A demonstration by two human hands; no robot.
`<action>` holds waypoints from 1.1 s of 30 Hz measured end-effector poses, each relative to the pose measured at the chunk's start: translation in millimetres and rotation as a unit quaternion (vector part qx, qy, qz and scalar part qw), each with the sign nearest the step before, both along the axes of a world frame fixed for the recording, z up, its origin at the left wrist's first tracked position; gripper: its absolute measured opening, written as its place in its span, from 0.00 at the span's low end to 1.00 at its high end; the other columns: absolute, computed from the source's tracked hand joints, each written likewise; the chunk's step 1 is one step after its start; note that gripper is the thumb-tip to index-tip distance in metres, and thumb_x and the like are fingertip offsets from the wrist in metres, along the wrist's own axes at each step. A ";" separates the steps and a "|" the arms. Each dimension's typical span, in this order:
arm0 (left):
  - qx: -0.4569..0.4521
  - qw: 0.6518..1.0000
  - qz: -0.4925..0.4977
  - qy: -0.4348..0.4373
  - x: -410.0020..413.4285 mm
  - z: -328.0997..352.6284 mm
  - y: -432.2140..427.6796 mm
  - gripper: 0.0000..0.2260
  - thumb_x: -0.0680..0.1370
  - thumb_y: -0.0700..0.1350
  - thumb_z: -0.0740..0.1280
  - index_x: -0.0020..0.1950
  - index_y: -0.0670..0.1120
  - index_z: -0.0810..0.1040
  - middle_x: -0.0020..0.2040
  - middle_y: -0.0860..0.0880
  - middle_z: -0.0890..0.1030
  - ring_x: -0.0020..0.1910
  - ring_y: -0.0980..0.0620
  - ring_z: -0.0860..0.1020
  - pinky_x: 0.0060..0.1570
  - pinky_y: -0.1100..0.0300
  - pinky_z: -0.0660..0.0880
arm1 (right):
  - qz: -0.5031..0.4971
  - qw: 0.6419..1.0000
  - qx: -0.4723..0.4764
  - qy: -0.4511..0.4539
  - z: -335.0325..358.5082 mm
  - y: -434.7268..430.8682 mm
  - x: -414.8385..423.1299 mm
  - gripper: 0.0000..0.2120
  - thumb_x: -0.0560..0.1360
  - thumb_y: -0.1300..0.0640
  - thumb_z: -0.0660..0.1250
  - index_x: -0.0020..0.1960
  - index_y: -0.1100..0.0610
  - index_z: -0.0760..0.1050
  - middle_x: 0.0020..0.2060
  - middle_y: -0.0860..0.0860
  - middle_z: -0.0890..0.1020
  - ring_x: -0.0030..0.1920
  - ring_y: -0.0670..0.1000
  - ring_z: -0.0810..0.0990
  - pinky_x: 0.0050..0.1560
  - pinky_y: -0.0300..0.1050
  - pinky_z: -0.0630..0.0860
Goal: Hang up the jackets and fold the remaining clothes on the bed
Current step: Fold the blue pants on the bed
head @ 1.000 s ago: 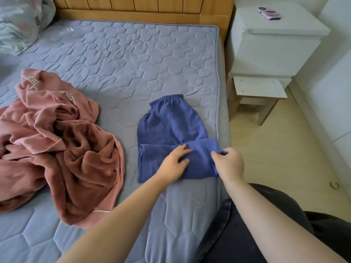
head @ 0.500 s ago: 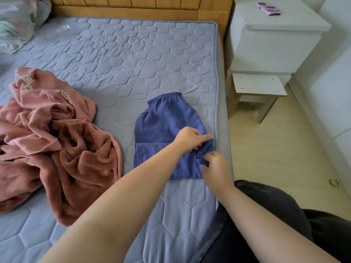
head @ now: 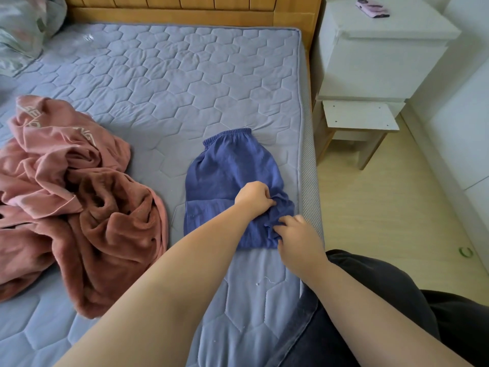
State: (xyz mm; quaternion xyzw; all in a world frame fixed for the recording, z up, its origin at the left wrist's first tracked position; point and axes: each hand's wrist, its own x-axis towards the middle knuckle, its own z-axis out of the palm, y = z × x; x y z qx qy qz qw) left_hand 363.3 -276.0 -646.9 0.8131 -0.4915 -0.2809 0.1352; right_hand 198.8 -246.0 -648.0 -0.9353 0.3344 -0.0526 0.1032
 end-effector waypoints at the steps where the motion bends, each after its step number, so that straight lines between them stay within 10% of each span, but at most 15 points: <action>1: -0.009 1.000 0.004 -0.010 0.5 -1.4 2.3 0.08 0.74 0.47 0.69 0.40 0.43 0.78 0.40 0.46 0.79 0.40 0.48 0.76 0.38 0.55 0.73 | 0.018 0.999 -0.002 0.050 2.4 0.8 0.0 0.14 0.64 0.62 0.67 0.48 0.57 0.82 0.51 0.53 0.82 0.49 0.60 0.80 0.45 0.51 0.77; 3: -0.024 1.000 0.005 -0.014 2.4 0.2 6.3 0.07 0.75 0.48 0.69 0.41 0.46 0.76 0.42 0.49 0.79 0.42 0.50 0.76 0.39 0.57 0.72 | 0.063 0.986 0.005 0.153 4.8 1.5 -2.9 0.26 0.73 0.60 0.63 0.71 0.60 0.68 0.74 0.55 0.63 0.73 0.58 0.62 0.69 0.58 0.61; 6: -0.060 0.998 0.000 -0.003 7.8 11.5 20.7 0.03 0.76 0.44 0.65 0.44 0.46 0.77 0.44 0.50 0.81 0.45 0.49 0.78 0.43 0.56 0.75 | 0.065 0.969 0.020 0.237 13.6 2.3 -0.4 0.31 0.79 0.57 0.57 0.78 0.57 0.48 0.78 0.52 0.46 0.78 0.52 0.43 0.75 0.56 0.43; 12: -0.076 0.986 -0.143 -0.037 24.4 17.8 102.5 0.18 0.75 0.53 0.60 0.59 0.46 0.80 0.57 0.48 0.81 0.58 0.47 0.76 0.58 0.53 0.72 | 0.041 0.970 -0.012 0.239 10.2 7.9 8.5 0.31 0.80 0.58 0.53 0.78 0.59 0.41 0.78 0.54 0.44 0.77 0.52 0.41 0.74 0.57 0.38; 15: 0.039 0.949 -0.237 -0.202 33.3 5.9 137.8 0.34 0.73 0.64 0.55 0.77 0.53 0.58 0.78 0.50 0.57 0.77 0.47 0.53 0.74 0.46 0.52 | 0.042 0.972 -0.018 0.231 7.3 8.9 12.0 0.28 0.82 0.61 0.47 0.78 0.59 0.39 0.78 0.54 0.43 0.77 0.52 0.41 0.74 0.56 0.38; 21: 0.053 0.953 -0.173 -0.245 47.2 -11.4 162.3 0.33 0.77 0.42 0.58 0.79 0.53 0.47 0.79 0.45 0.46 0.78 0.43 0.46 0.74 0.47 0.46 | 0.119 0.964 -0.094 0.219 -3.7 -4.9 15.1 0.25 0.81 0.61 0.55 0.76 0.63 0.54 0.75 0.60 0.59 0.76 0.56 0.58 0.74 0.56 0.51; 24: -0.025 0.977 -0.124 -0.171 45.5 -10.0 164.6 0.28 0.75 0.36 0.56 0.76 0.48 0.62 0.75 0.41 0.62 0.74 0.41 0.62 0.71 0.51 0.60 | 0.144 0.964 -0.118 0.191 -5.6 -14.5 15.5 0.17 0.74 0.63 0.63 0.62 0.61 0.76 0.60 0.58 0.79 0.62 0.57 0.77 0.70 0.53 0.63; 29: 0.025 0.972 -0.167 -0.162 50.8 28.9 157.5 0.22 0.74 0.39 0.62 0.66 0.55 0.76 0.62 0.50 0.79 0.60 0.46 0.76 0.58 0.58 0.69 | 0.122 0.966 0.005 0.226 32.6 -12.4 15.4 0.11 0.75 0.66 0.57 0.52 0.56 0.75 0.42 0.51 0.74 0.54 0.56 0.75 0.44 0.45 0.62; 33: 0.111 0.974 -0.193 0.046 55.3 51.3 150.5 0.09 0.67 0.35 0.61 0.41 0.42 0.80 0.35 0.46 0.80 0.34 0.53 0.74 0.39 0.58 0.72 | 0.053 0.963 0.156 0.213 53.4 -20.3 11.2 0.12 0.70 0.67 0.58 0.30 0.56 0.62 0.29 0.53 0.68 0.34 0.56 0.68 0.31 0.44 0.59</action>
